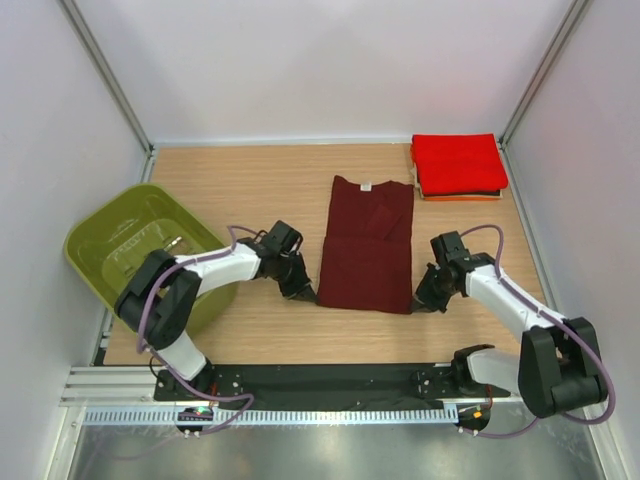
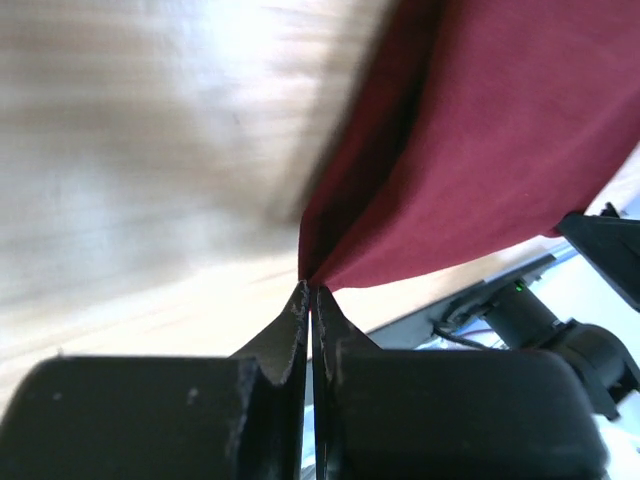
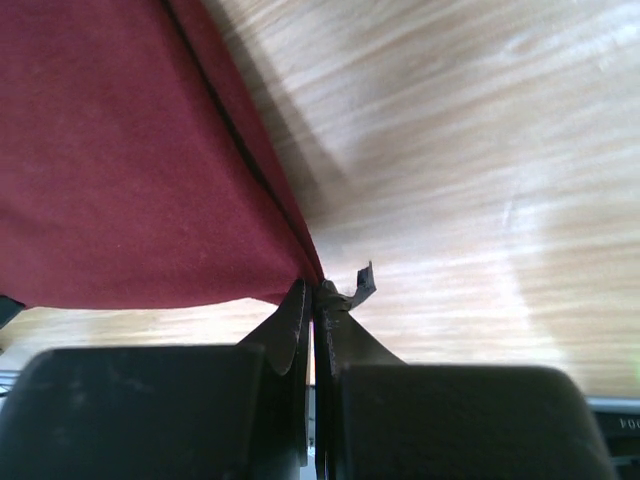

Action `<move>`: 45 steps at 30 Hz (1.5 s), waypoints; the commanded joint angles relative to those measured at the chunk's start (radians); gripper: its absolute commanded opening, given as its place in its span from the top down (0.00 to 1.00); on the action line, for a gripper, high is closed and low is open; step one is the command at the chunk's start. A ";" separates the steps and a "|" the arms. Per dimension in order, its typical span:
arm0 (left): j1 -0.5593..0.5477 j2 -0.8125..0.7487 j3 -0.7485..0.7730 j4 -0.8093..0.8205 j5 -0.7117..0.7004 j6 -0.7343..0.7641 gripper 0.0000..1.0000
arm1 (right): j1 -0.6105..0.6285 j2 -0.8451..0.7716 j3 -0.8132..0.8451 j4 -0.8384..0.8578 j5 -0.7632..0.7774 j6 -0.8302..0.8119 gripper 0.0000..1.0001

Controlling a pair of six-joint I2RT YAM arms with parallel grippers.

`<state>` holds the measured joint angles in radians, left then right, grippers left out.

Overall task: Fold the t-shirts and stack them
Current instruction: Fold the tshirt

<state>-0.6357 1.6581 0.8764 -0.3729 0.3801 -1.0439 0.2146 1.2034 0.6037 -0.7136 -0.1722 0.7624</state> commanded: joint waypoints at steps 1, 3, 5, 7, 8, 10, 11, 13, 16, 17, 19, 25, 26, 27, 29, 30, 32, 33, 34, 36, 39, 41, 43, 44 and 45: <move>-0.002 -0.090 0.026 -0.081 -0.030 -0.027 1.00 | 0.005 -0.093 0.031 -0.099 0.034 0.002 0.99; -0.004 -0.124 0.021 -0.113 -0.032 -0.027 1.00 | 0.006 -0.139 0.030 -0.131 0.031 -0.003 0.99; -0.007 -0.167 0.013 -0.130 -0.041 -0.036 1.00 | 0.005 -0.177 0.024 -0.147 0.023 -0.005 0.99; -0.013 -0.191 0.013 -0.181 -0.070 -0.038 1.00 | 0.009 -0.200 0.021 -0.175 0.020 -0.003 0.99; -0.013 -0.201 0.013 -0.201 -0.073 -0.038 1.00 | 0.009 -0.211 0.022 -0.187 0.020 -0.003 0.99; -0.016 -0.230 0.010 -0.242 -0.075 -0.042 1.00 | 0.009 -0.244 0.033 -0.230 0.020 -0.003 0.99; -0.022 -0.244 0.010 -0.253 -0.073 -0.047 1.00 | 0.011 -0.257 0.037 -0.244 0.020 -0.003 0.99; -0.027 -0.280 0.015 -0.288 -0.079 -0.054 1.00 | 0.012 -0.294 0.059 -0.286 0.022 -0.003 0.99; -0.036 -0.326 0.044 -0.334 -0.102 -0.061 1.00 | 0.011 -0.330 0.100 -0.342 0.030 -0.002 0.99; -0.036 -0.336 0.055 -0.359 -0.121 -0.059 0.99 | 0.011 -0.338 0.114 -0.352 0.034 0.000 0.99; -0.036 -0.351 0.088 -0.379 -0.144 -0.056 0.99 | 0.011 -0.349 0.155 -0.372 0.040 0.002 0.99; -0.032 -0.285 0.274 -0.408 -0.220 0.020 1.00 | 0.011 -0.295 0.295 -0.376 0.115 -0.014 0.99; -0.029 -0.246 0.306 -0.428 -0.228 0.040 1.00 | 0.011 -0.266 0.313 -0.371 0.126 -0.021 0.99; -0.024 -0.215 0.381 -0.437 -0.236 0.057 1.00 | 0.012 -0.251 0.333 -0.365 0.138 -0.025 0.99; -0.013 -0.143 0.452 -0.463 -0.268 0.102 1.00 | 0.012 -0.196 0.395 -0.359 0.168 -0.035 0.99; -0.009 -0.123 0.519 -0.468 -0.279 0.111 1.00 | 0.012 -0.177 0.416 -0.348 0.168 -0.040 0.99; 0.013 -0.063 0.571 -0.460 -0.294 0.130 1.00 | 0.011 -0.133 0.473 -0.331 0.207 -0.049 0.99; 0.022 -0.046 0.611 -0.452 -0.291 0.131 1.00 | 0.011 -0.090 0.505 -0.310 0.211 -0.052 0.99; 0.031 -0.026 0.633 -0.445 -0.285 0.134 1.00 | 0.009 -0.067 0.524 -0.301 0.214 -0.051 0.99; 0.053 0.040 0.677 -0.429 -0.273 0.146 1.00 | 0.009 0.000 0.554 -0.271 0.214 -0.055 0.99; 0.073 0.136 0.806 -0.457 -0.267 0.171 1.00 | 0.009 0.083 0.654 -0.242 0.215 -0.055 0.99; 0.083 0.173 0.877 -0.443 -0.254 0.183 1.00 | 0.003 0.125 0.694 -0.225 0.223 -0.058 0.99; 0.090 0.219 0.930 -0.410 -0.251 0.189 1.00 | -0.003 0.188 0.752 -0.227 0.232 -0.071 0.99; 0.094 0.233 0.949 -0.405 -0.257 0.188 1.00 | -0.010 0.206 0.766 -0.218 0.238 -0.071 0.99; 0.102 0.247 0.967 -0.397 -0.260 0.183 1.00 | -0.017 0.226 0.783 -0.212 0.234 -0.072 0.99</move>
<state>-0.5507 1.8893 1.7668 -0.8093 0.1326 -0.8852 0.2161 1.3933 1.3121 -0.9752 0.0246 0.7105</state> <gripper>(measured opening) 0.005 0.040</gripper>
